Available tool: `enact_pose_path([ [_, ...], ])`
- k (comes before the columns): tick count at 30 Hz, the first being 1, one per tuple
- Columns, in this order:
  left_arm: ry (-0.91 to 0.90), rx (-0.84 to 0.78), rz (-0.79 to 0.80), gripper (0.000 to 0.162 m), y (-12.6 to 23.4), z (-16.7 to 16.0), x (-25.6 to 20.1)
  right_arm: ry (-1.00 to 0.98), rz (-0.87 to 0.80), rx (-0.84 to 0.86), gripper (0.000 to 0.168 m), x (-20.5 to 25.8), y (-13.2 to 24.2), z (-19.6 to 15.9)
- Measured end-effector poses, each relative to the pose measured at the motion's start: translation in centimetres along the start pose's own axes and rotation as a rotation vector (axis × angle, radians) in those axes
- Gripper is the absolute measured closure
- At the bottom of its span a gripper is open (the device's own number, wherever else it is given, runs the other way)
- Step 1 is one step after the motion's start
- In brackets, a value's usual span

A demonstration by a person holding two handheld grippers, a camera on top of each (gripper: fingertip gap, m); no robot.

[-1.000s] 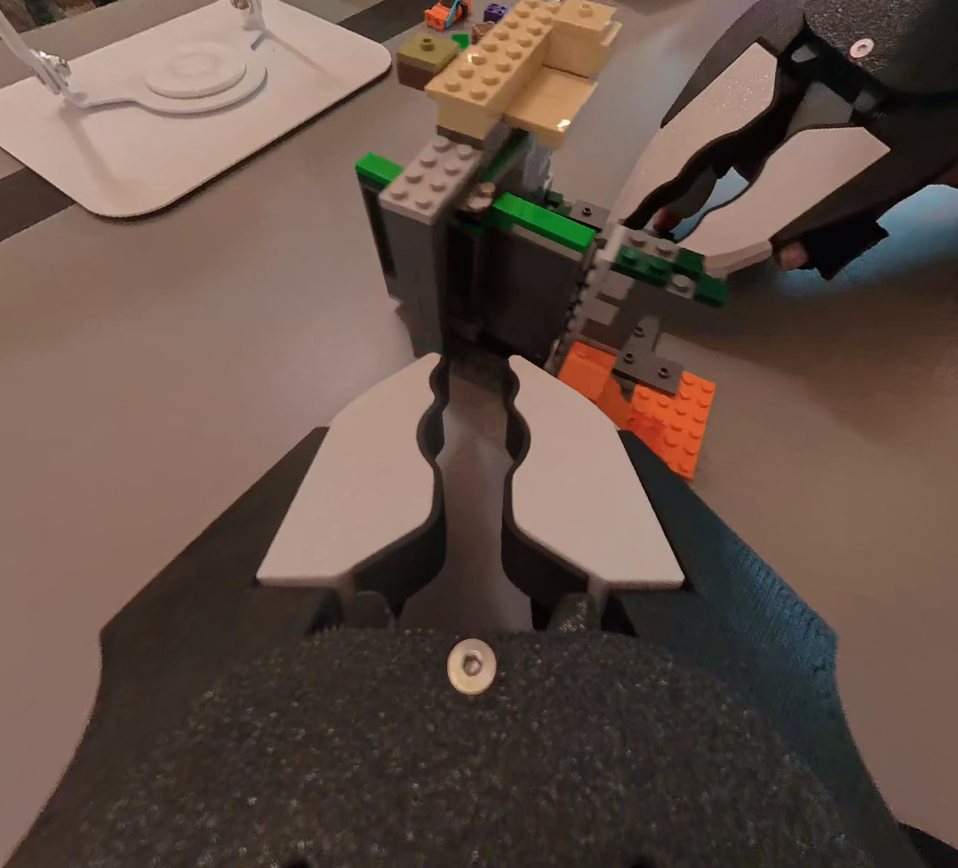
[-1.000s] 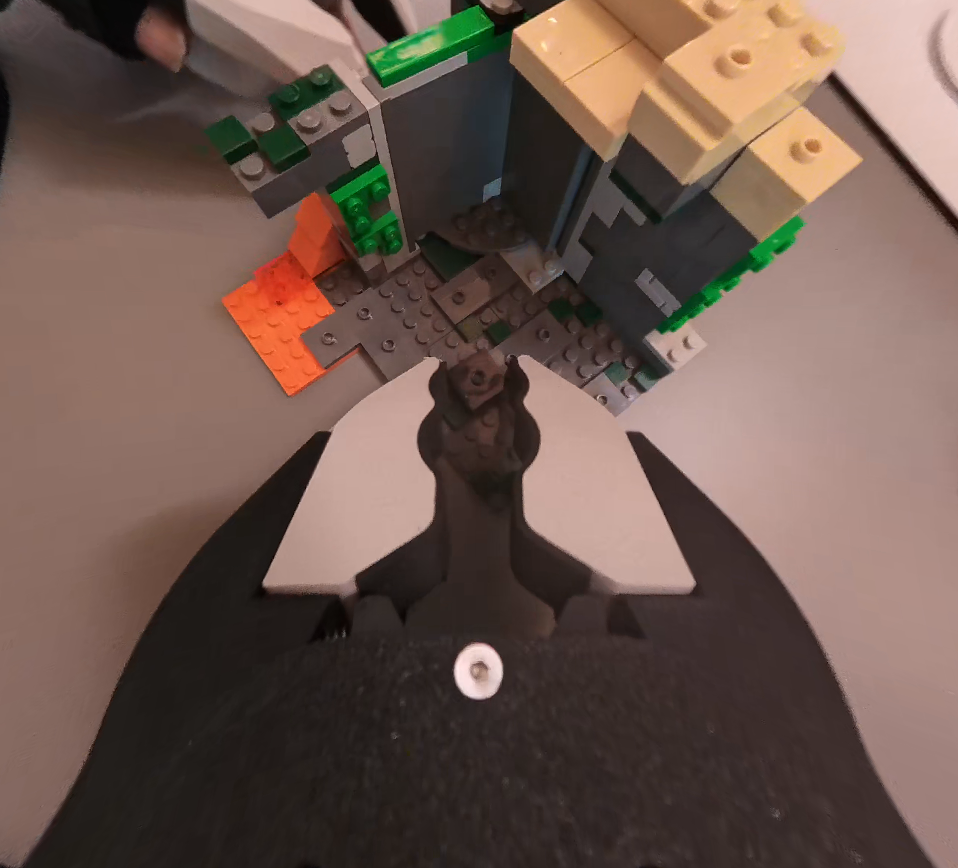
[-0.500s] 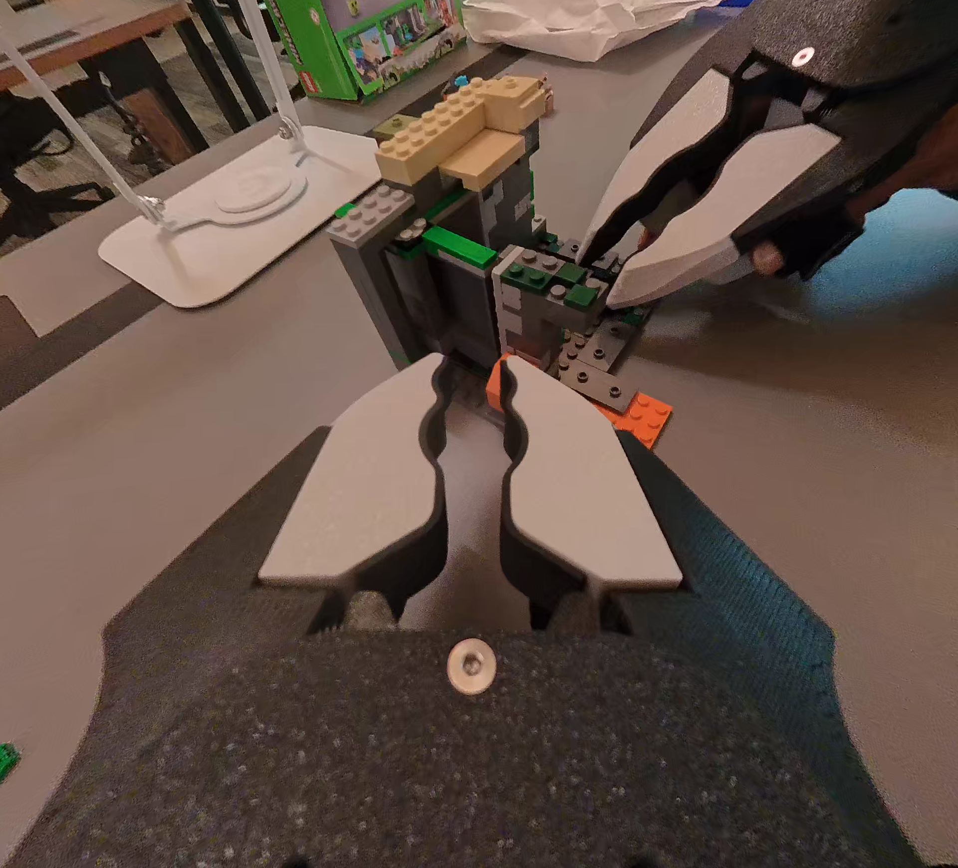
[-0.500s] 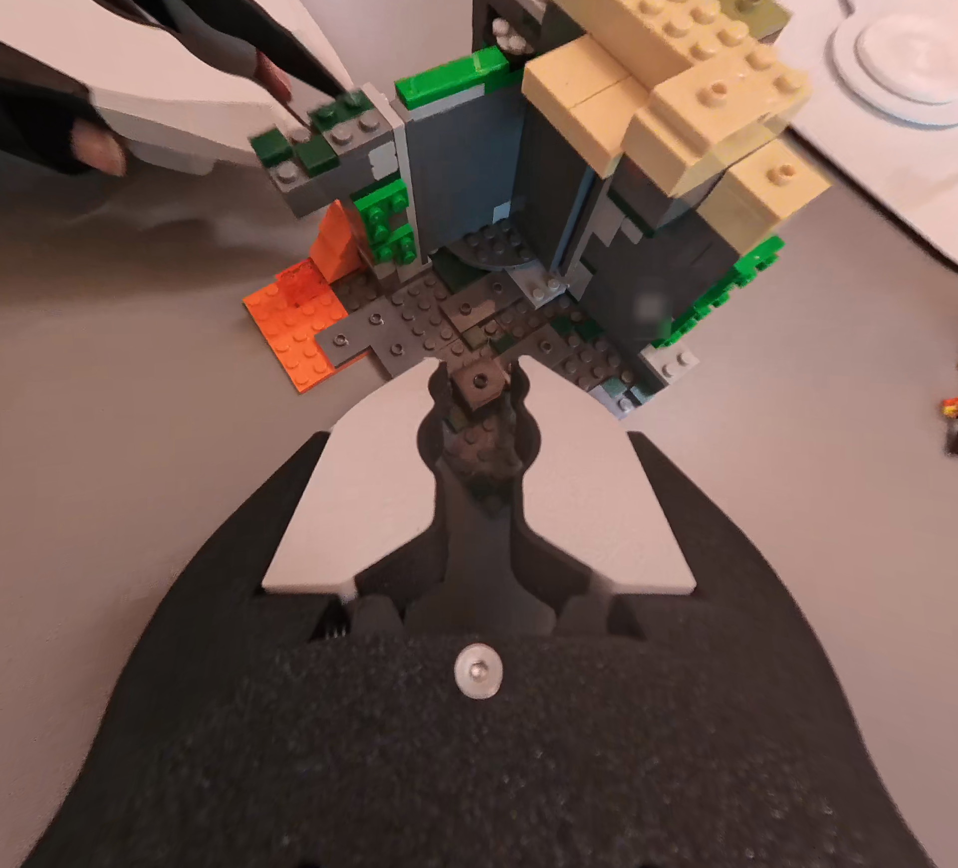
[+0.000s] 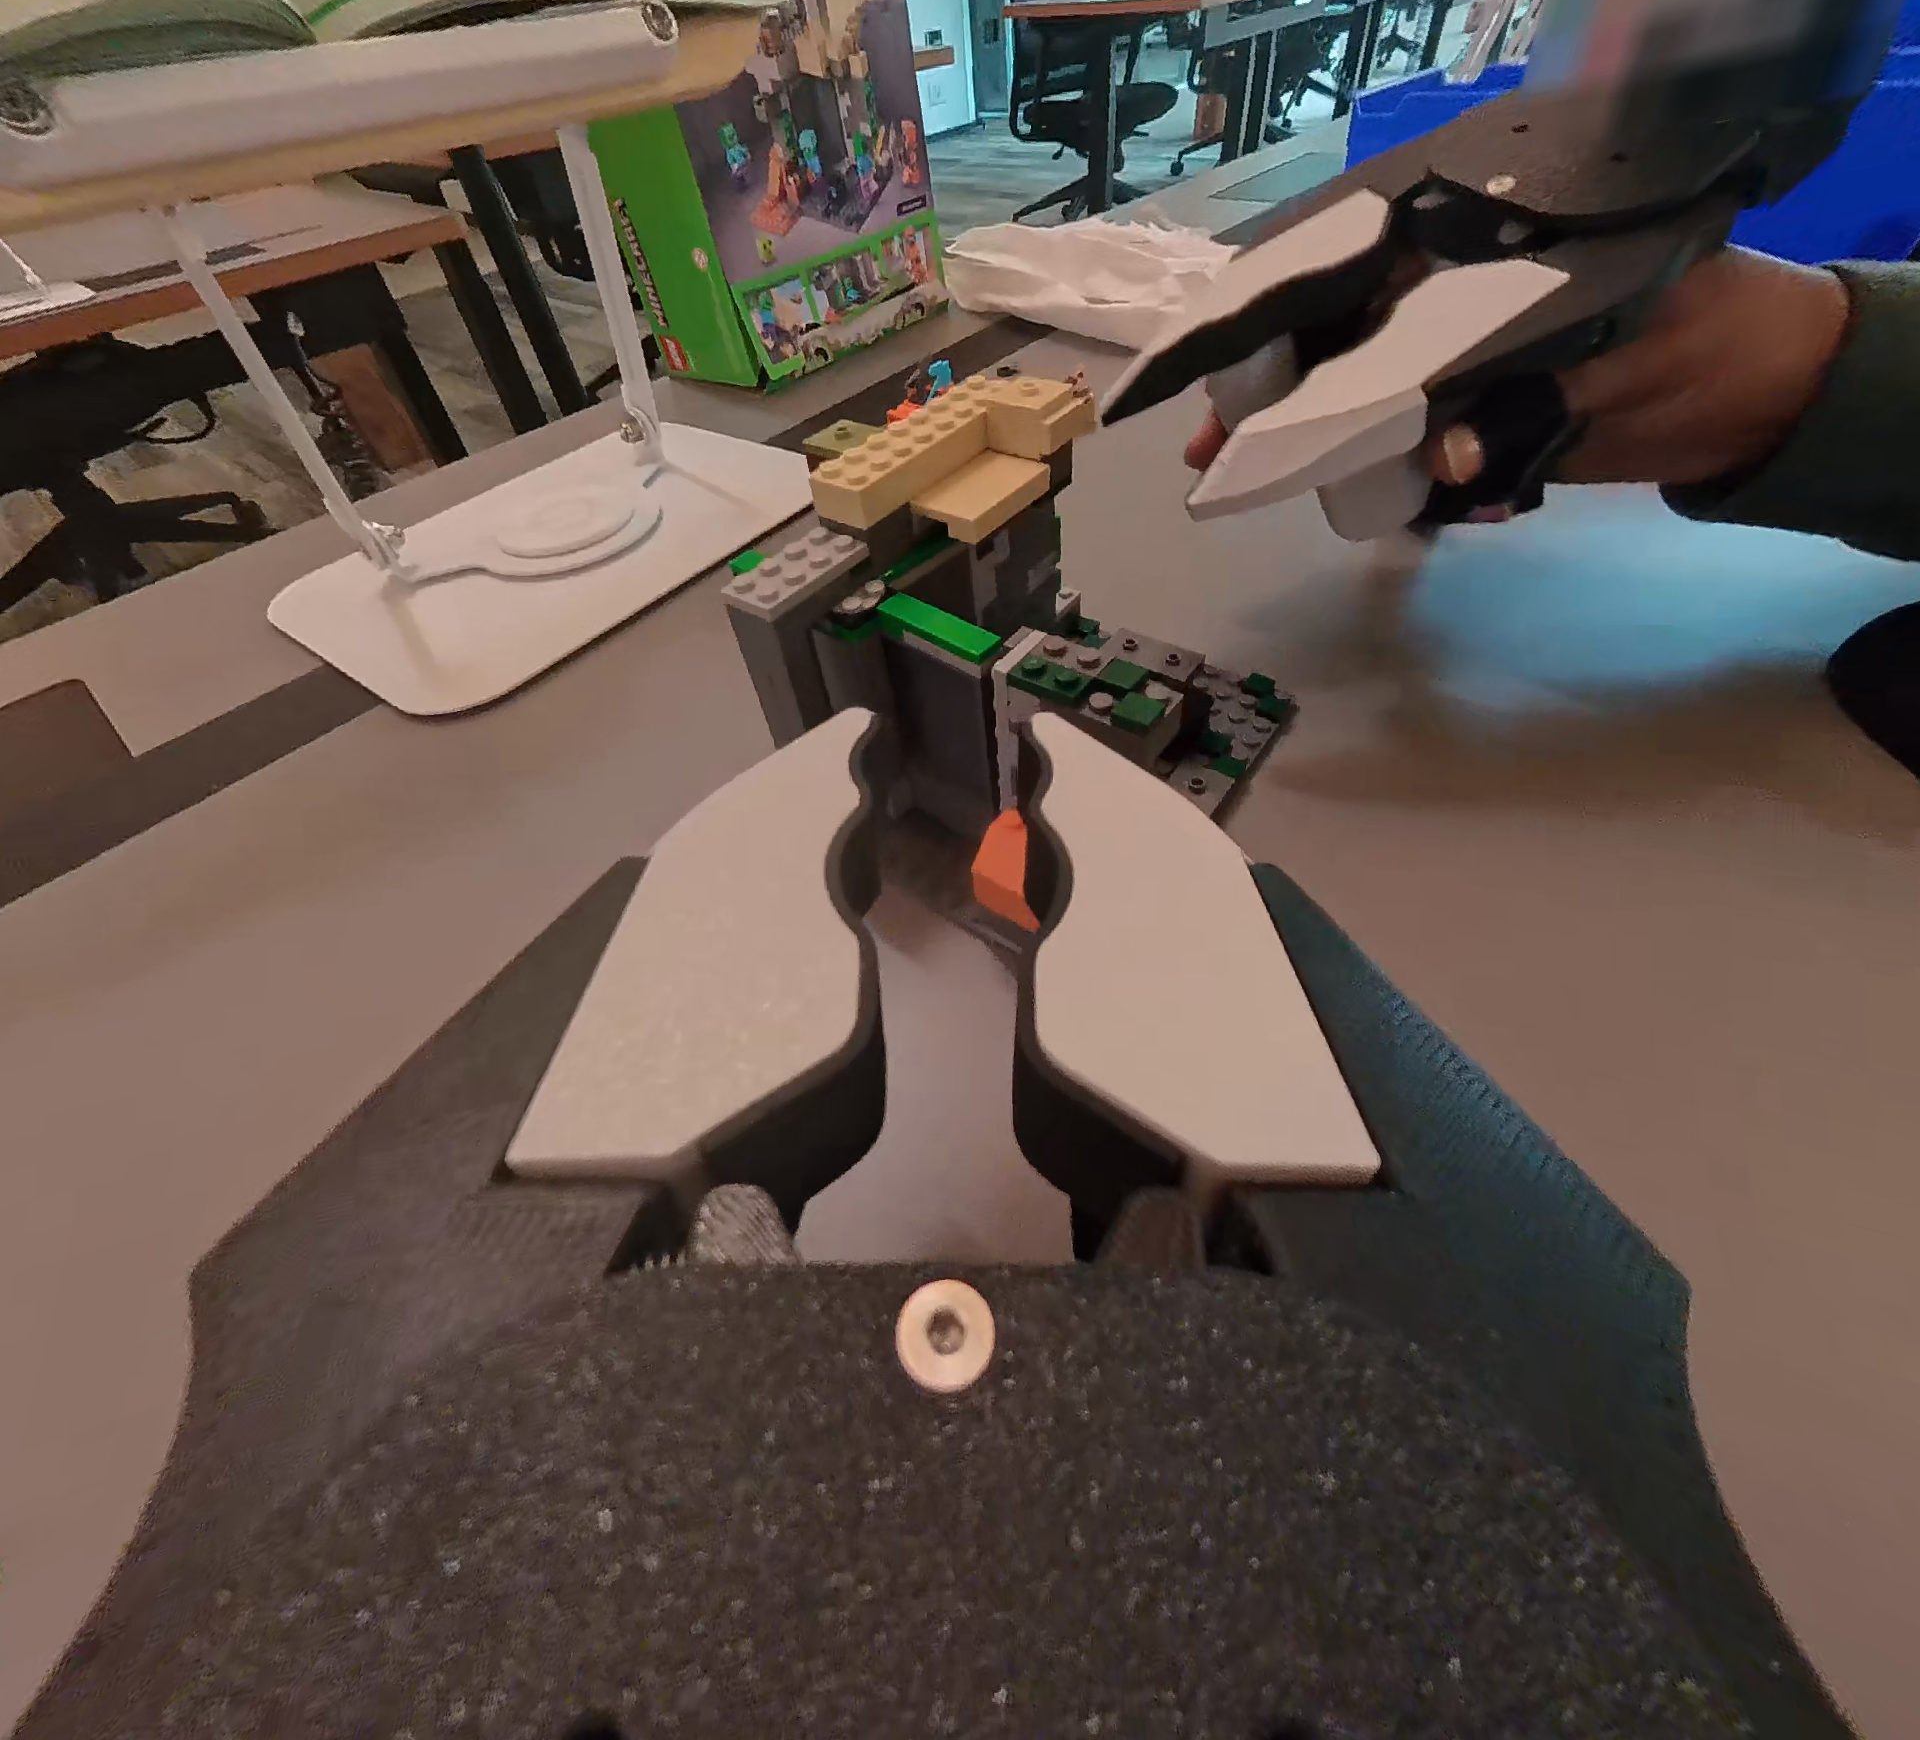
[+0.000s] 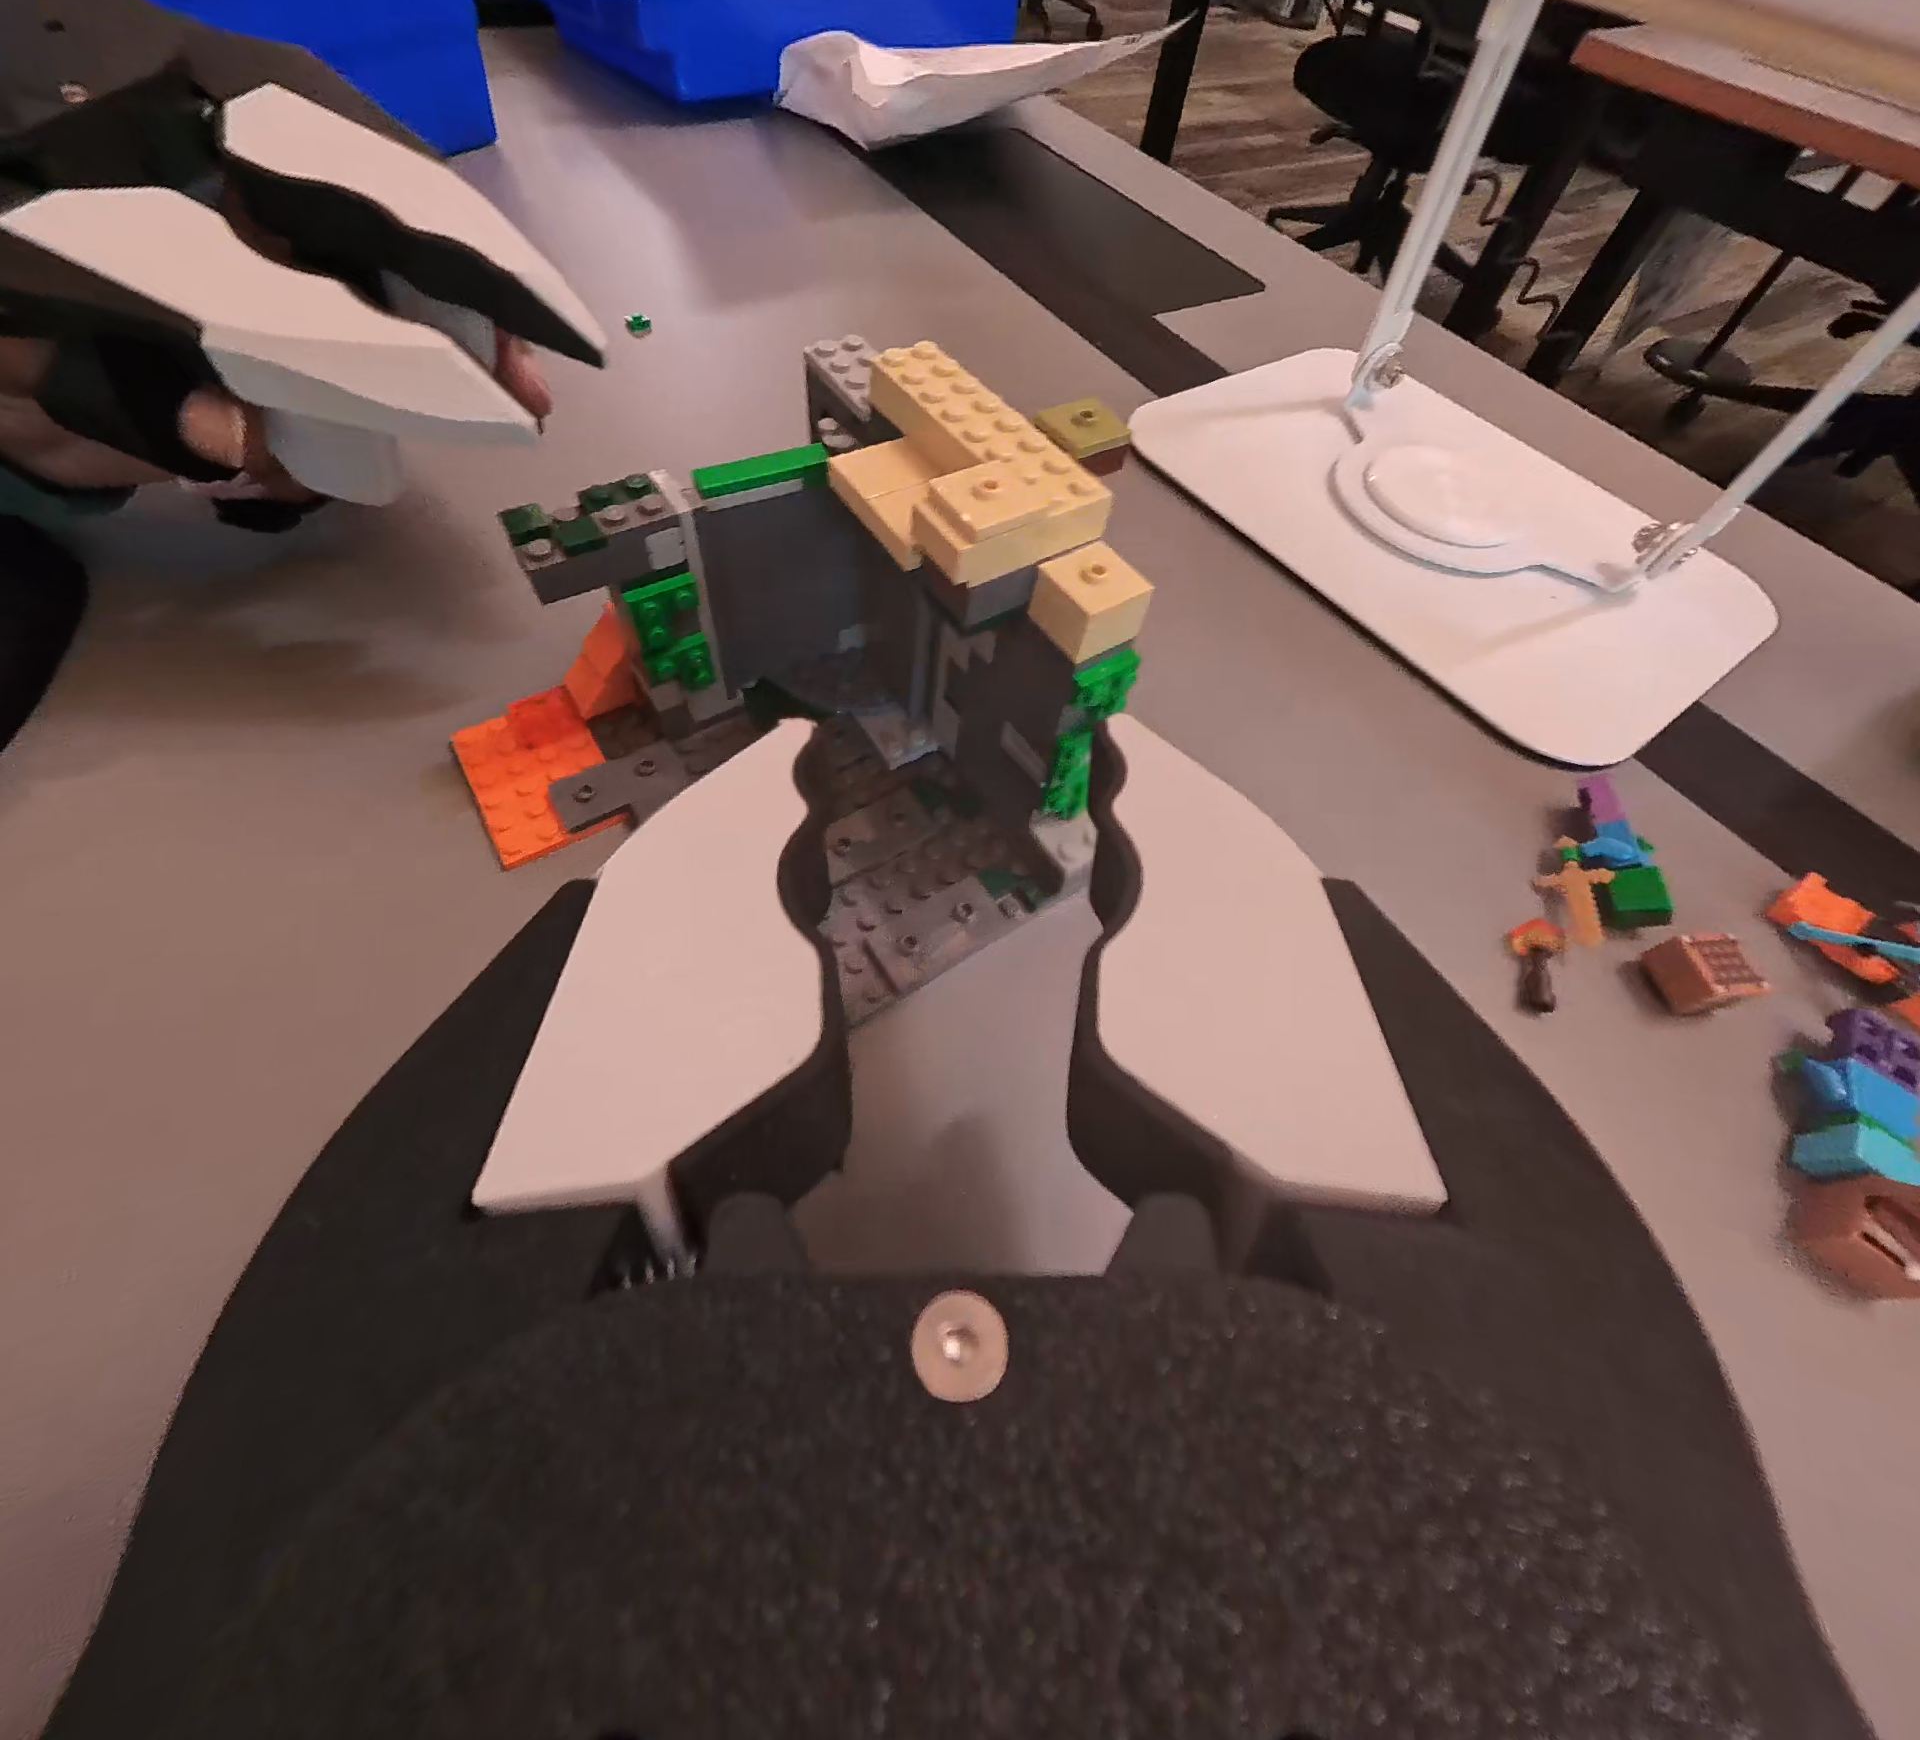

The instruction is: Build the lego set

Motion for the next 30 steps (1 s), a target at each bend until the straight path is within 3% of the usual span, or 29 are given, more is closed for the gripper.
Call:
enact_pose_path([
  [8,0.010,0.150,-0.049,0.139,-0.8,-1.3,-0.1,0.029,0.056,0.035,0.133,-0.1,-0.8,-0.7],
  [16,-0.042,0.267,-0.071,0.134,-1.8,-1.8,-0.3,0.057,0.017,0.097,0.117,-1.0,-2.2,-1.3],
  [22,-0.106,0.377,-0.112,0.130,-3.0,-2.4,-0.6,0.098,0.003,0.123,0.117,-1.5,-3.3,-0.6],
  [27,-0.140,0.381,-0.108,0.131,-3.0,-2.4,-0.9,0.094,-0.010,0.141,0.133,-2.1,-4.6,-0.8],
  [30,-0.167,0.380,-0.112,0.132,-3.0,-2.5,-1.3,0.094,-0.011,0.142,0.131,-2.4,-4.8,-0.7],
])
Point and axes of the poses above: each gripper's, where its closed fingertips meet, y back along the fingers, z out of its top, x = y × z across the jaws, the point moved 9 cm from there along y, back along the fingers, and after that the axes turned 7 degrees about -z, right-handed, at the moved point
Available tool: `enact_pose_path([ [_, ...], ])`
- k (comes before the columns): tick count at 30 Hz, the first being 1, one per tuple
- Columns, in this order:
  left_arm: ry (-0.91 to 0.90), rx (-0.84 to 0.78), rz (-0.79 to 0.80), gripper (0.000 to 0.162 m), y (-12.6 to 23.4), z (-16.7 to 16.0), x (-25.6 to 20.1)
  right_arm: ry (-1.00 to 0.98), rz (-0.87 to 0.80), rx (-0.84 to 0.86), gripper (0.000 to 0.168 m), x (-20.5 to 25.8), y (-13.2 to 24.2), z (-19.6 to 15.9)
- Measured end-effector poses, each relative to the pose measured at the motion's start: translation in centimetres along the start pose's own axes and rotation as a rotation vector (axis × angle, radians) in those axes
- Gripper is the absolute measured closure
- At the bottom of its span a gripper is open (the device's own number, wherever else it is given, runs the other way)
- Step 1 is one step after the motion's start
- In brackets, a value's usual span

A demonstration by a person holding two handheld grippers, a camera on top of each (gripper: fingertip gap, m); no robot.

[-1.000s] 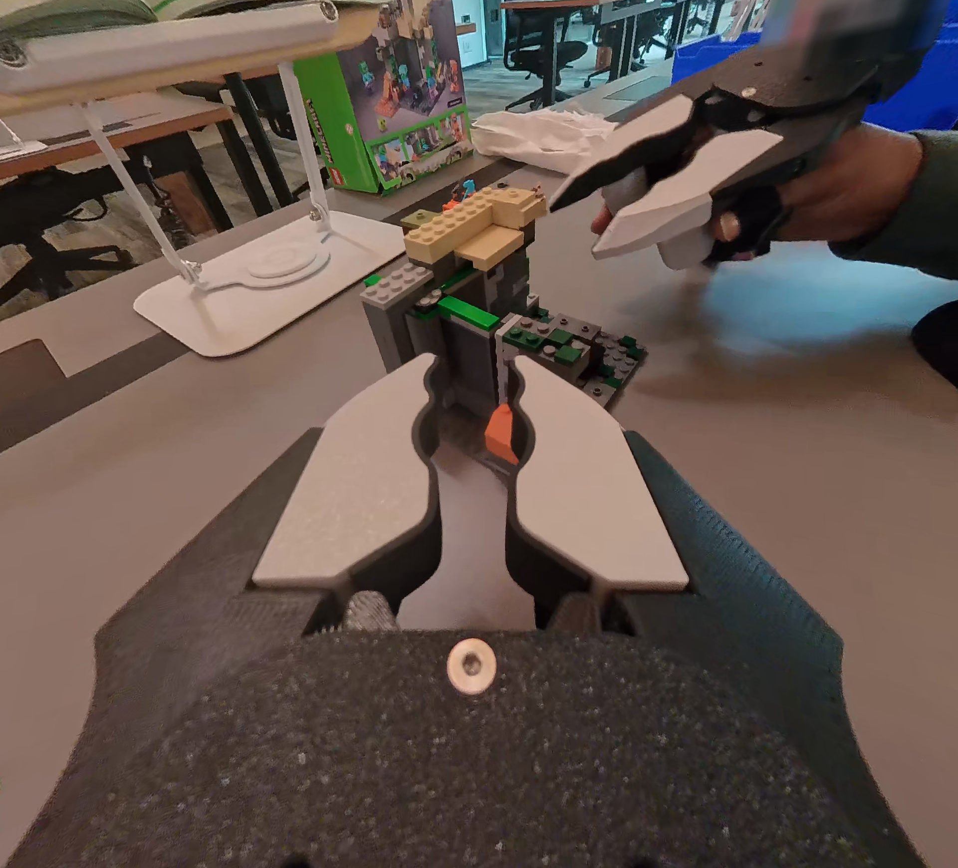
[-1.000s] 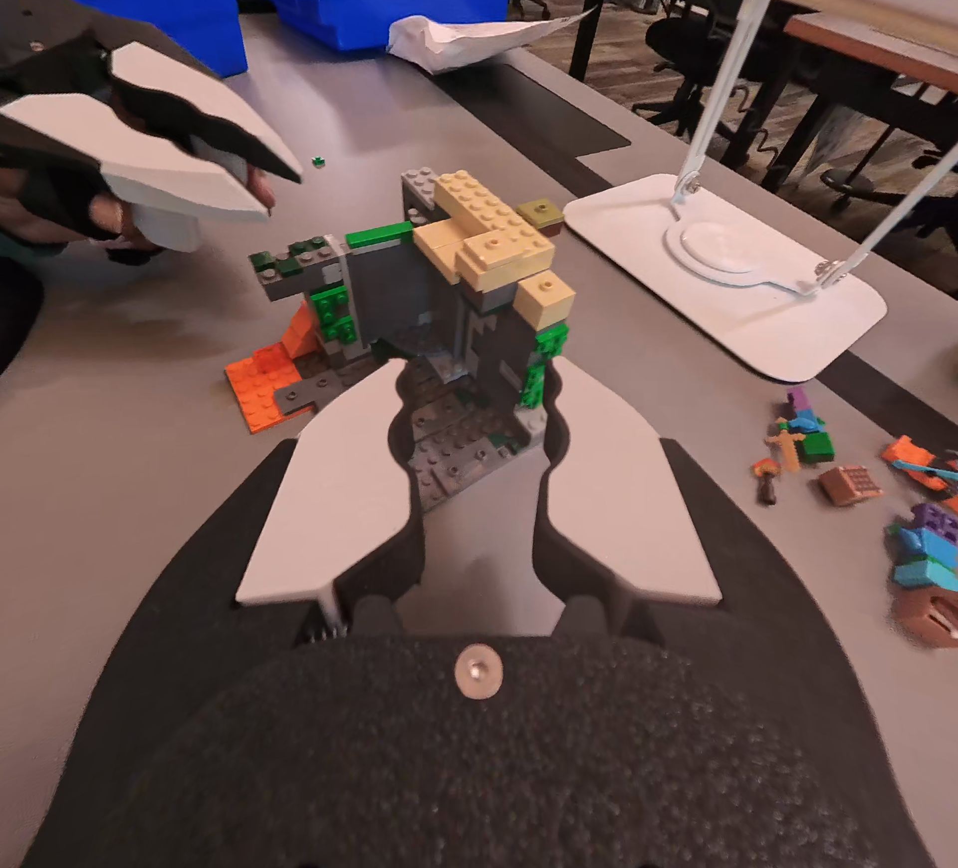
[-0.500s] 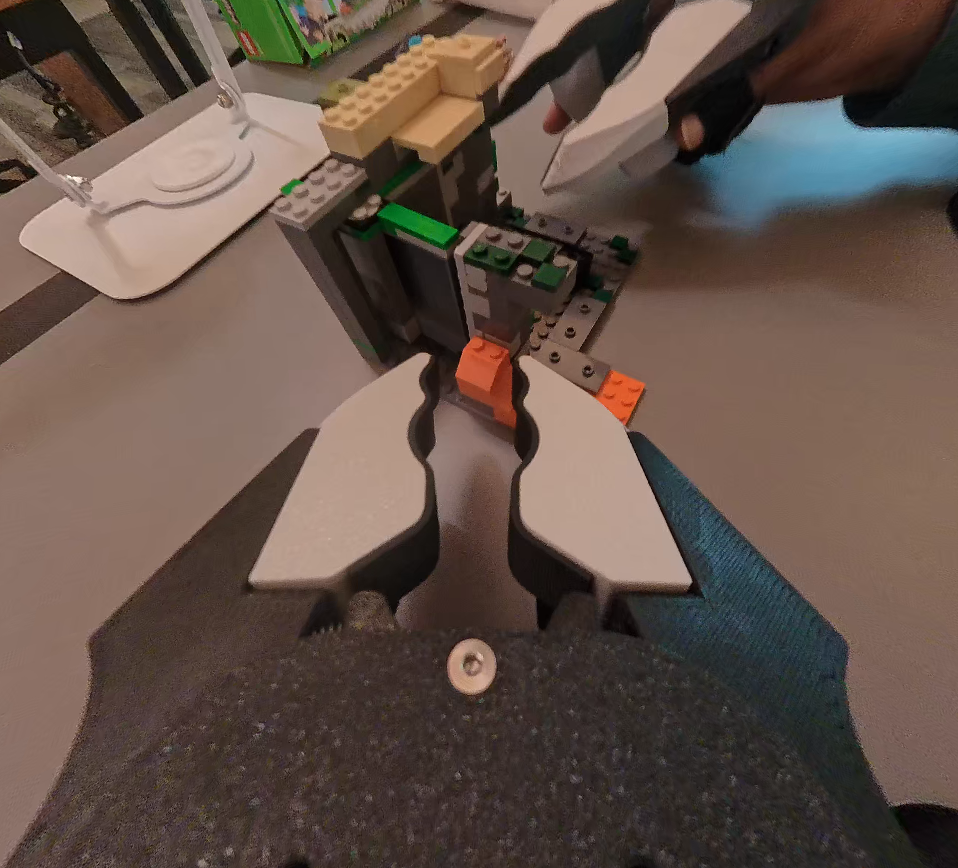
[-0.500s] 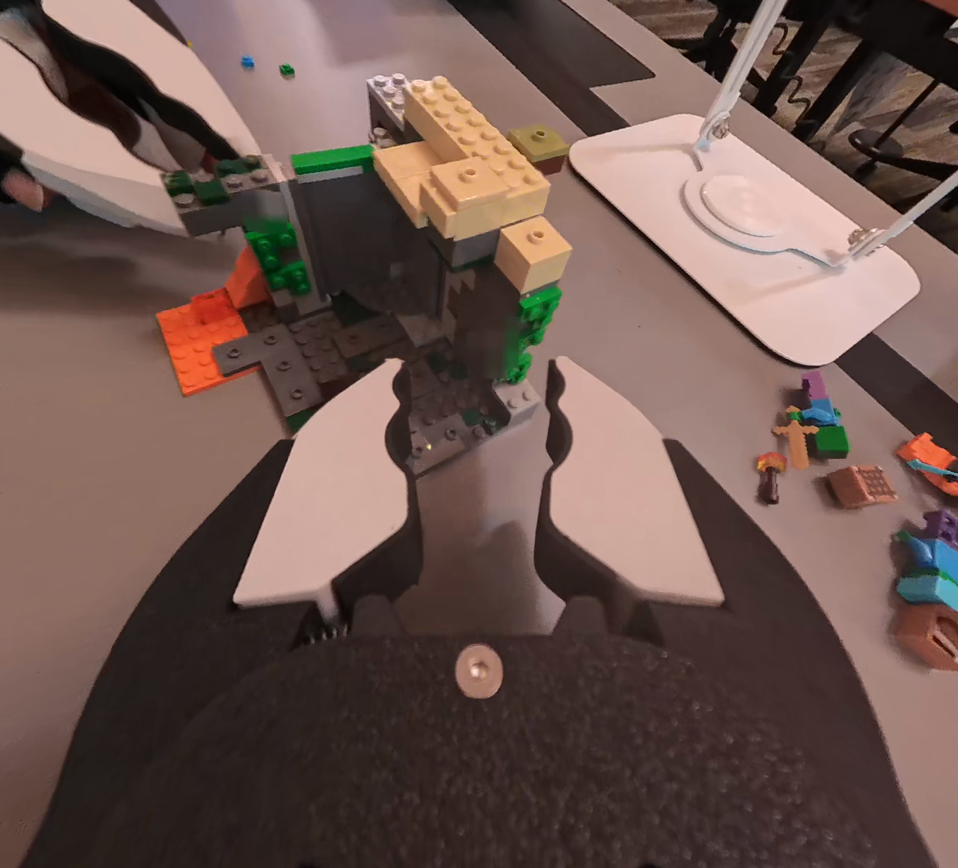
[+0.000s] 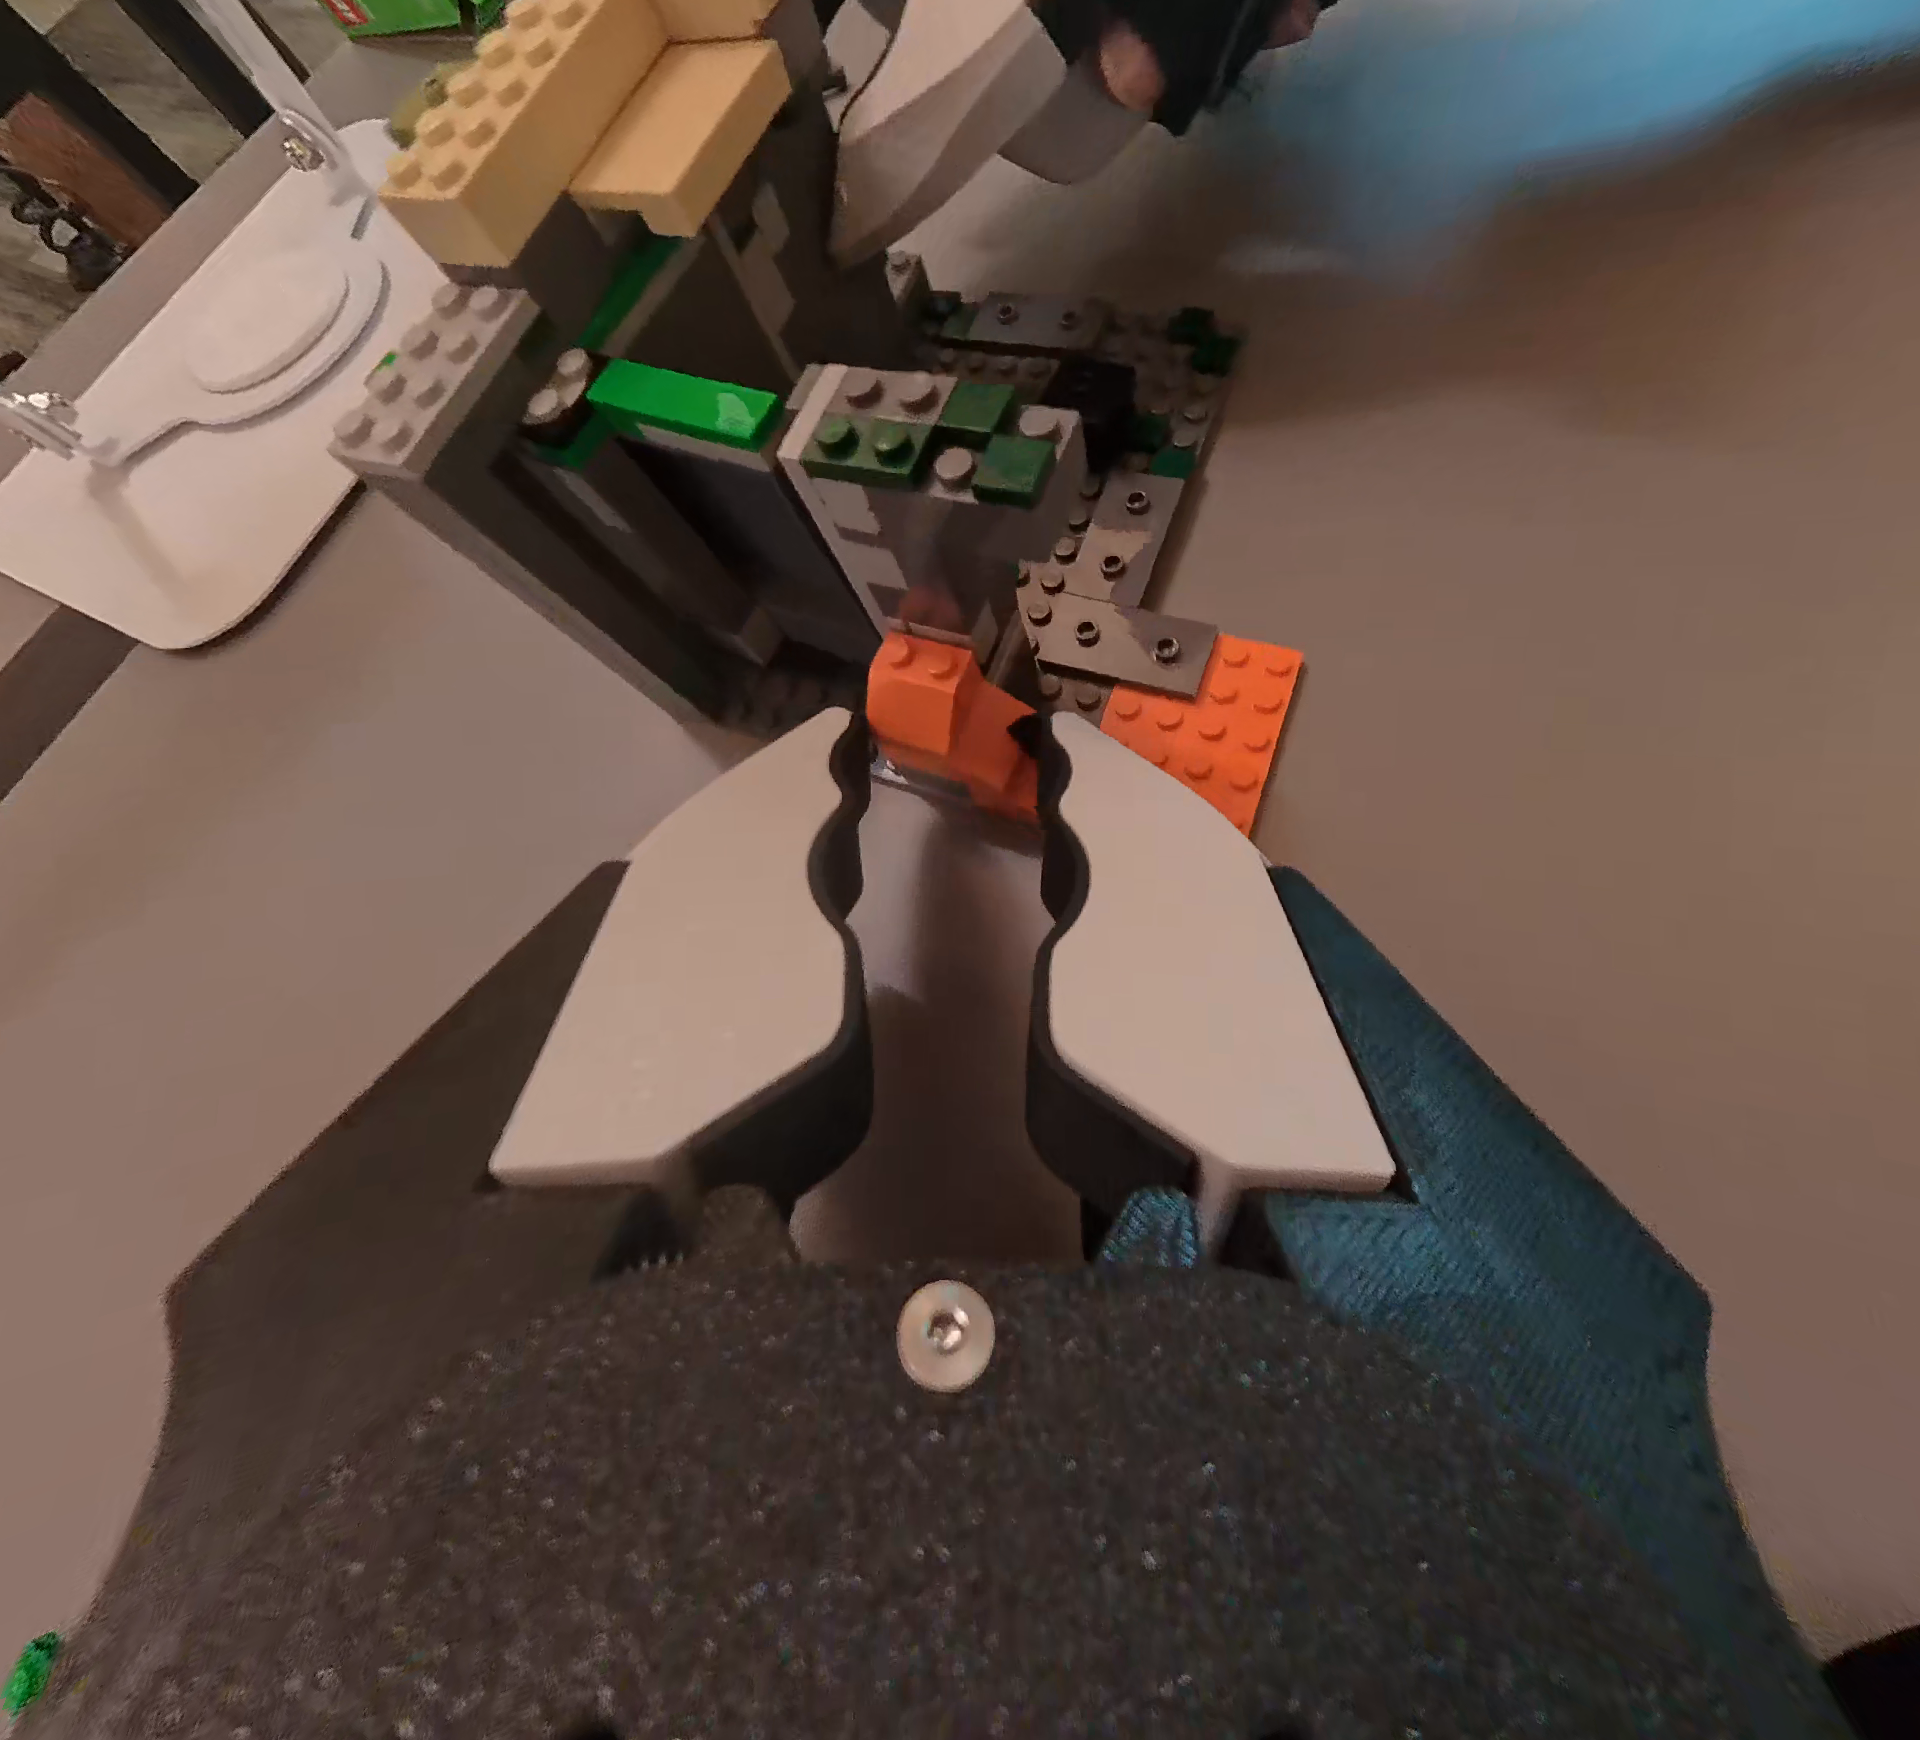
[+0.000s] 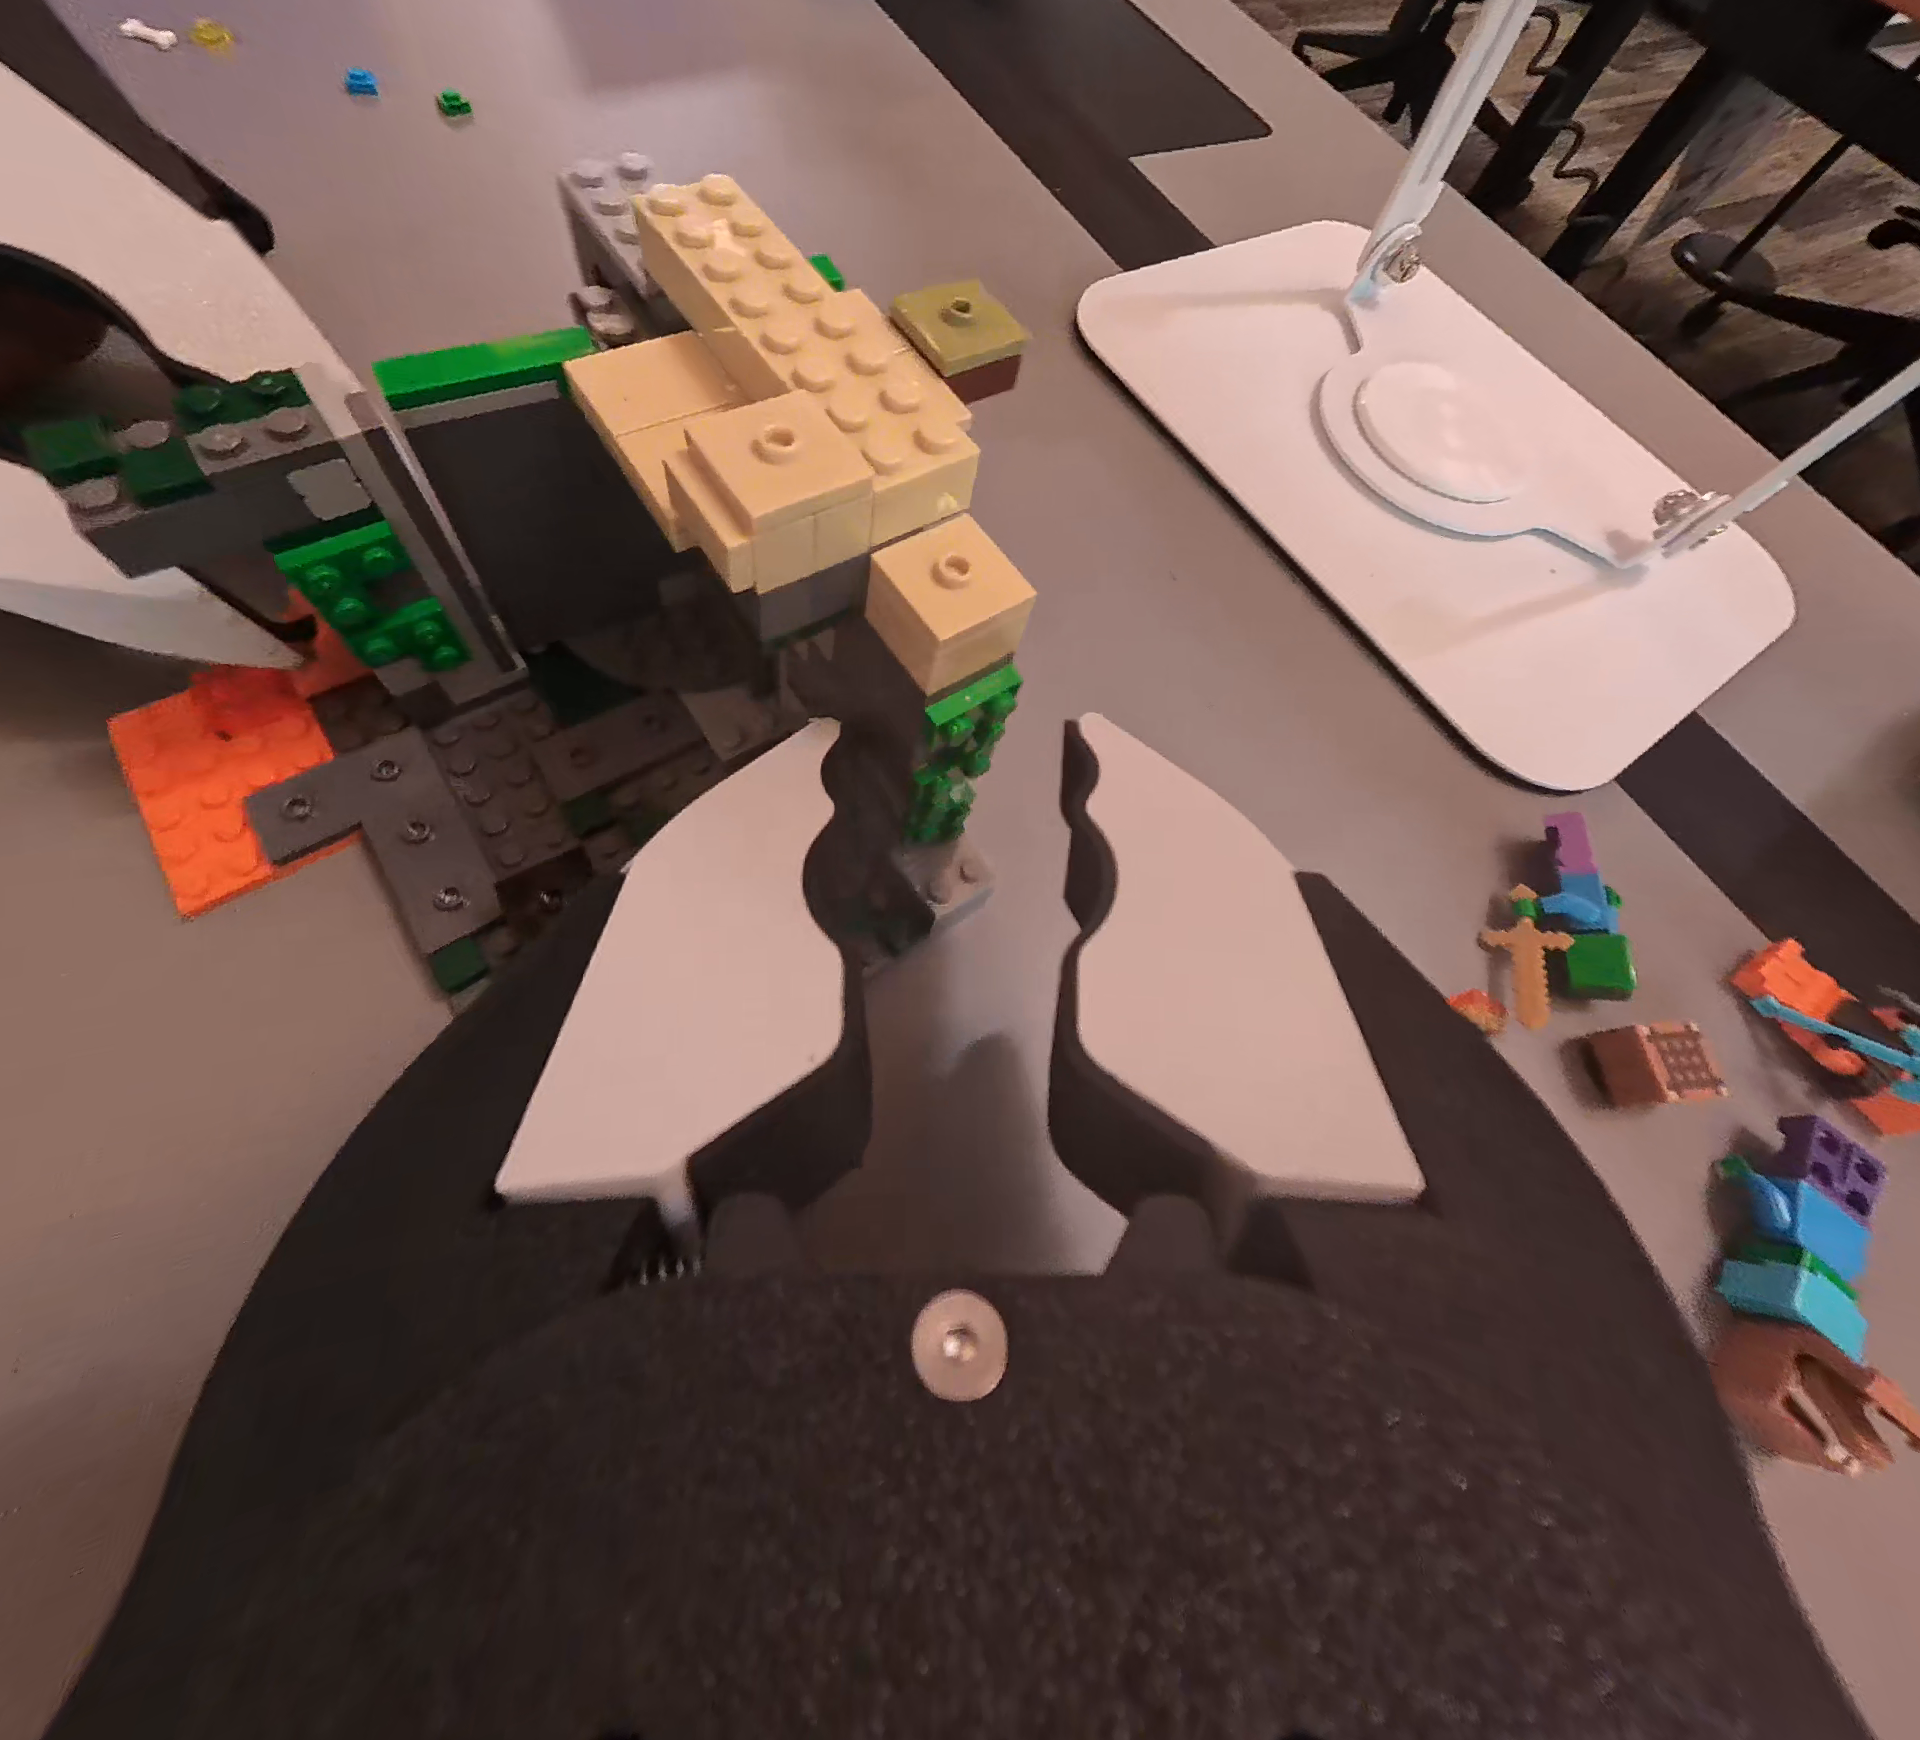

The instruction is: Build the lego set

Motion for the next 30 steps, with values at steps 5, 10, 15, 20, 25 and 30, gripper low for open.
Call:
enact_pose_path([
  [5,-0.020,0.001,0.006,0.132,0.0,0.0,-0.4,0.013,0.018,-0.013,0.133,0.2,0.3,-0.1],
  [10,-0.021,0.000,0.008,0.132,0.0,0.0,-0.4,0.065,0.223,-0.029,0.130,-1.1,2.8,1.5],
  [15,-0.019,-0.012,0.010,0.133,0.2,0.1,-0.4,0.027,0.400,-0.042,0.137,-5.1,2.3,6.1],
  [20,-0.010,-0.037,0.020,0.136,0.4,0.1,-0.3,0.117,0.580,0.141,0.133,-5.0,-2.1,9.8],
  [25,0.005,-0.044,0.019,0.136,0.5,0.1,-0.2,0.270,0.643,0.317,0.135,-3.6,-4.8,10.9],
  [30,0.001,-0.041,0.016,0.136,0.4,0.1,-0.3,0.323,0.685,0.366,0.152,-3.2,-5.8,10.6],
])
Point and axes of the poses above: each gripper's, where its closed fingertips meet, y back along the fingers, z out of its top, x = y × z across the jaws, the point moved 9 cm from there along y, back along the fingers, and after that the axes turned 7 degrees about -z, right-handed, at the moved point
